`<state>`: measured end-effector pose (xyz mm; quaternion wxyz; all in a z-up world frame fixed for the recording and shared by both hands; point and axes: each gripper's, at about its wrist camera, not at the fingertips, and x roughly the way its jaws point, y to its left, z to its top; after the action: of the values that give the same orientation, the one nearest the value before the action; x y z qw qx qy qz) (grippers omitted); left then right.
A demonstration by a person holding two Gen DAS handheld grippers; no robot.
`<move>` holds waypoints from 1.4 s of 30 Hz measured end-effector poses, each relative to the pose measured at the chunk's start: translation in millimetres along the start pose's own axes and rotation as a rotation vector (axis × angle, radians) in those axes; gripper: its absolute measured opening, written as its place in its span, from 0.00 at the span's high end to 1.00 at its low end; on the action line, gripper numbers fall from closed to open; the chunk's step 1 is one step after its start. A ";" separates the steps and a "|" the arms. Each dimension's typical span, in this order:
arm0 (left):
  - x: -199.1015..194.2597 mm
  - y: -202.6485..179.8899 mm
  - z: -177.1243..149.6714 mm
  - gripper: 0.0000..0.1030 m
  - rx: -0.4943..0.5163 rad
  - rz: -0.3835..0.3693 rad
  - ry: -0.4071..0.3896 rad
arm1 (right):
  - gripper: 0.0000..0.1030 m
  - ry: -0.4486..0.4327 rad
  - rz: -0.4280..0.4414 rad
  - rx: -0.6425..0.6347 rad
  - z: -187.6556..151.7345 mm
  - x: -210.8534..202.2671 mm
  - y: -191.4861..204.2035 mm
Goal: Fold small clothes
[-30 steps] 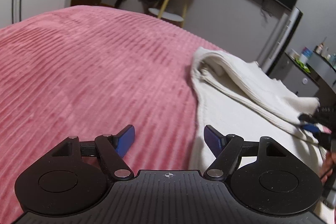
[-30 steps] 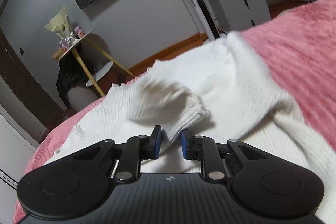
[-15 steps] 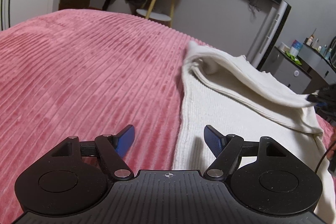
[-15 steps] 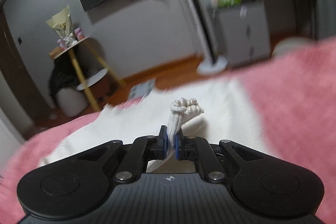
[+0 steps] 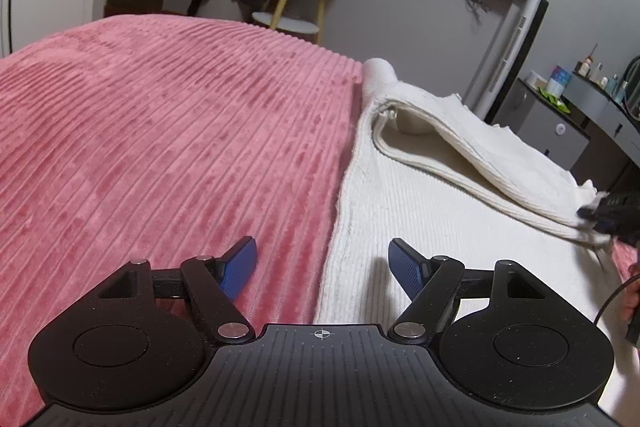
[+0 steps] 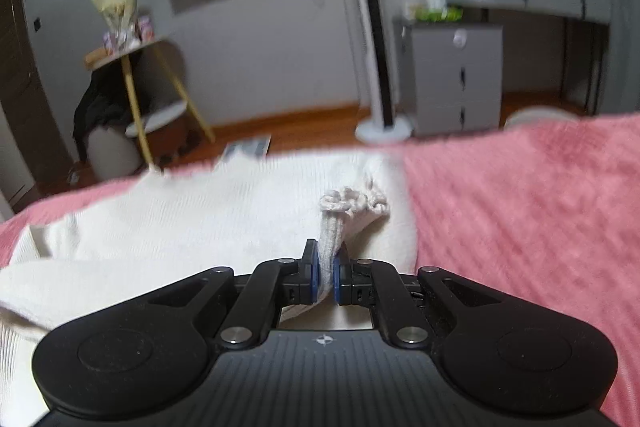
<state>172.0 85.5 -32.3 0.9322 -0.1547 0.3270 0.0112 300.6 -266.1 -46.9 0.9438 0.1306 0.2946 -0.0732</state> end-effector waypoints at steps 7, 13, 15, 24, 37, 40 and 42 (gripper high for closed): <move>-1.9 1.0 4.5 0.24 -0.001 0.011 -0.017 | 0.66 -0.009 -0.013 0.147 7.7 -21.5 -27.9; -3.3 -10.6 29.7 0.24 -0.022 -0.036 -0.046 | 0.65 -0.112 0.003 -0.008 12.6 -44.5 -9.0; 1.6 -22.2 45.9 0.23 -0.013 -0.078 -0.069 | 0.74 -0.102 0.035 -0.075 11.4 -37.2 3.2; 89.6 -69.2 110.0 0.34 0.022 -0.033 0.003 | 0.82 0.032 0.045 -0.296 4.8 -6.9 27.8; 85.2 -57.1 82.9 0.20 0.257 0.160 0.087 | 0.88 0.081 0.003 -0.376 -3.7 -9.3 12.2; 58.6 -49.1 69.2 0.19 0.343 0.192 0.112 | 0.73 0.080 -0.021 -0.290 -4.2 -44.3 3.3; 39.9 -40.3 54.4 0.17 0.340 0.163 0.144 | 0.70 0.104 -0.006 -0.234 -15.2 -67.1 -8.2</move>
<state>241.2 60.0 -5.3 0.9152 0.0314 0.4013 0.0204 235.9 -265.4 -22.1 0.9358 0.0225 0.3501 -0.0342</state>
